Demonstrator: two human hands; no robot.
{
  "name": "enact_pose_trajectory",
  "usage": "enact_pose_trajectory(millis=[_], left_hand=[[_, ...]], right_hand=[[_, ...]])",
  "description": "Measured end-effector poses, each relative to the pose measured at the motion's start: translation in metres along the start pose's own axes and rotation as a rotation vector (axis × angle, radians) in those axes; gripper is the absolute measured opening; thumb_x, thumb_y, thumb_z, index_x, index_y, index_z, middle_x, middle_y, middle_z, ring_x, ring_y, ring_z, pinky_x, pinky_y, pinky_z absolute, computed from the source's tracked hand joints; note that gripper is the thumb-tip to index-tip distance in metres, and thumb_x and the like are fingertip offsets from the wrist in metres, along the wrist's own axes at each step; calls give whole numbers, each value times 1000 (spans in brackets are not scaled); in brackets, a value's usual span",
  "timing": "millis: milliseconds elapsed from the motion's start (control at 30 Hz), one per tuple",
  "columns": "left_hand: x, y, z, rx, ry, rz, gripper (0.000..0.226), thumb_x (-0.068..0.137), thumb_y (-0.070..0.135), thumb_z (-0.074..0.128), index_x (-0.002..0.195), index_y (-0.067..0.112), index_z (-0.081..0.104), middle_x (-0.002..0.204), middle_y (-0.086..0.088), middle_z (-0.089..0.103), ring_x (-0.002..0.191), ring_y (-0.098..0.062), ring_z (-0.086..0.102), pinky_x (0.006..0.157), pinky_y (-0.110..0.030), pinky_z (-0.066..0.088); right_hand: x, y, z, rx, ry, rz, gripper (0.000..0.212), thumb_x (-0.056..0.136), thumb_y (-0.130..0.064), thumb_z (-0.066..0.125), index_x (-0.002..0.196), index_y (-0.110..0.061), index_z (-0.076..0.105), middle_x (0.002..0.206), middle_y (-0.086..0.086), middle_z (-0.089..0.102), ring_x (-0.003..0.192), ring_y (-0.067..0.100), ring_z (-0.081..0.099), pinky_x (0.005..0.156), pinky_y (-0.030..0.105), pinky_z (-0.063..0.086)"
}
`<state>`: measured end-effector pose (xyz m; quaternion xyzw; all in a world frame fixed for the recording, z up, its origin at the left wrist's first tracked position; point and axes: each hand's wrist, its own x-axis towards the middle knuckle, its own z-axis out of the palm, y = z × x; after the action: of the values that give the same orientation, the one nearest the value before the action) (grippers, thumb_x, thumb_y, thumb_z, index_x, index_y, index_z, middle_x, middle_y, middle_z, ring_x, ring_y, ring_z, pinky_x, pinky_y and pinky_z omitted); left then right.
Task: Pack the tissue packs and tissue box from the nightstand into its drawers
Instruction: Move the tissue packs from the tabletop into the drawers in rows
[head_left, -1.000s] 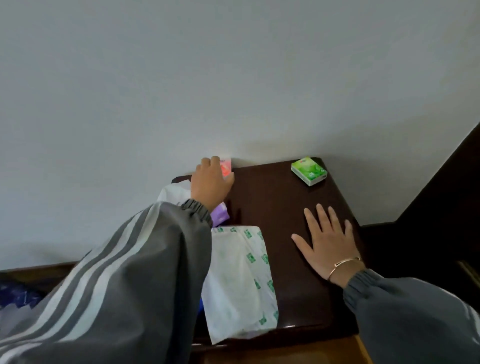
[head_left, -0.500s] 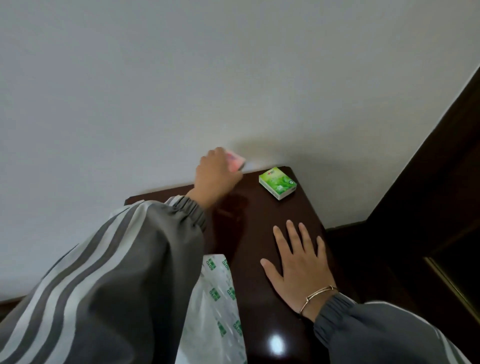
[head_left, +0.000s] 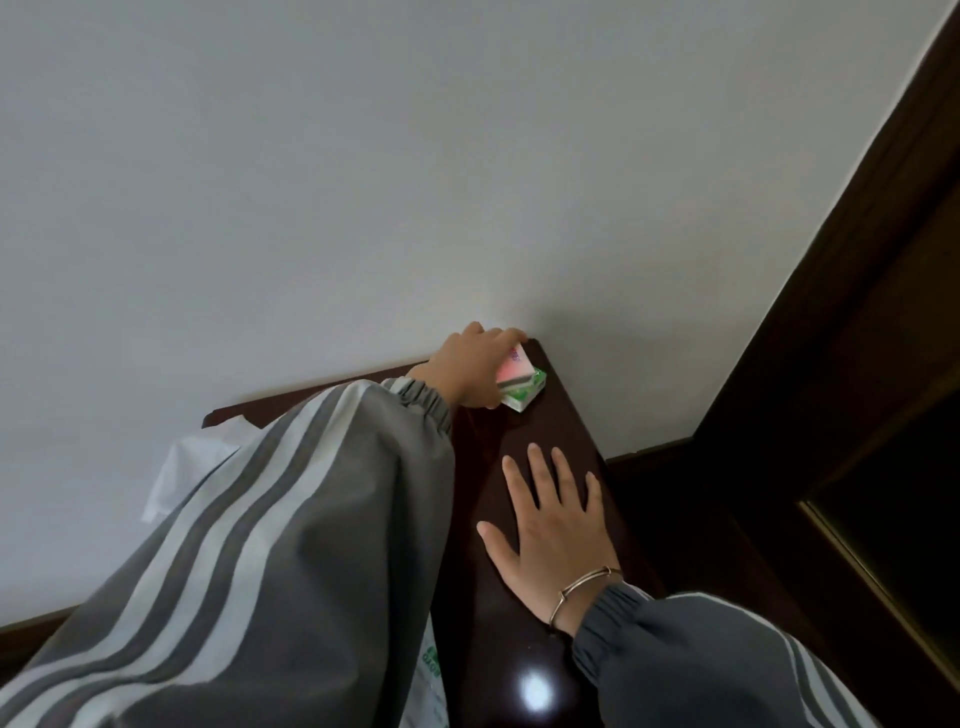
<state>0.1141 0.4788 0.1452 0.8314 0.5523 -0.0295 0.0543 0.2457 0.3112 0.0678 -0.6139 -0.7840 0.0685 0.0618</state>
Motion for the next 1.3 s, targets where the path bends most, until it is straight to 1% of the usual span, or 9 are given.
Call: enact_pose_trajectory(millis=[133, 300, 433, 533, 633, 800, 933, 1100, 1300], left_hand=[[-7, -10, 5, -68, 95, -76, 83, 66, 42, 79, 135, 21, 38, 123, -6, 57, 111, -28, 50, 88, -36, 40], [-59, -14, -19, -898, 318, -354, 73, 72, 33, 81, 130, 14, 41, 112, -5, 58, 92, -20, 61, 74, -32, 54], [-132, 4, -50, -1473, 288, -314, 46, 85, 34, 69, 121, 10, 54, 106, -8, 69, 86, -14, 66, 64, -24, 51], [-199, 27, -55, -1707, 202, -306, 35, 86, 37, 65, 113, 15, 60, 95, -3, 70, 84, -14, 64, 72, -25, 52], [-263, 54, -42, -1880, 84, -376, 43, 78, 40, 67, 113, 15, 64, 101, -6, 72, 89, -15, 69, 76, -24, 57], [-349, 98, -11, -1960, -95, -390, 27, 79, 37, 74, 102, 24, 76, 110, -11, 72, 100, -25, 68, 94, -40, 52], [-392, 133, 11, -2059, -260, -267, 43, 67, 33, 85, 107, 21, 74, 103, -10, 73, 89, -22, 71, 71, -31, 56], [-427, 167, 38, -2032, -368, -157, 56, 71, 33, 83, 119, 10, 68, 122, -17, 65, 108, -27, 65, 100, -42, 48], [-449, 198, 64, -2047, -303, -179, 60, 67, 40, 84, 116, 8, 69, 122, -20, 63, 107, -26, 61, 95, -37, 47]], right_hand=[[1, 0, 1, -1, -12, -4, 81, 78, -66, 4, 149, -28, 7, 160, 5, 2, 147, 28, -2, 114, 54, 1], [2, 1, 1, -8, -43, -4, 77, 83, -65, 11, 149, -28, 4, 159, 4, 0, 146, 27, -4, 114, 54, 0], [1, -1, -7, 8, -77, -3, 69, 90, -61, 21, 149, -28, 8, 159, 3, 3, 146, 25, -3, 114, 53, 1], [-9, -2, -24, 268, 38, 49, 53, 96, -46, 36, 144, -24, 32, 153, -1, 29, 145, 20, 15, 115, 49, 7], [-35, -8, -50, 693, 170, 60, 33, 94, -24, 52, 125, -13, 56, 127, 6, 59, 126, 24, 49, 106, 36, 35], [-105, -34, -113, 1131, -263, -175, 24, 95, -24, 51, 118, -25, 59, 115, -9, 62, 106, -6, 57, 83, 6, 43], [-160, -30, -138, 1017, -715, -340, 44, 93, -11, 52, 136, -14, 41, 126, -1, 56, 113, 7, 54, 92, 17, 48], [-210, -24, -131, 948, -739, -402, 43, 89, 4, 54, 131, 1, 44, 129, 22, 54, 112, 16, 52, 99, 29, 43], [-240, -13, -109, 1037, -775, -356, 32, 86, 1, 59, 114, -13, 54, 106, -2, 62, 97, 6, 61, 85, 21, 51]])
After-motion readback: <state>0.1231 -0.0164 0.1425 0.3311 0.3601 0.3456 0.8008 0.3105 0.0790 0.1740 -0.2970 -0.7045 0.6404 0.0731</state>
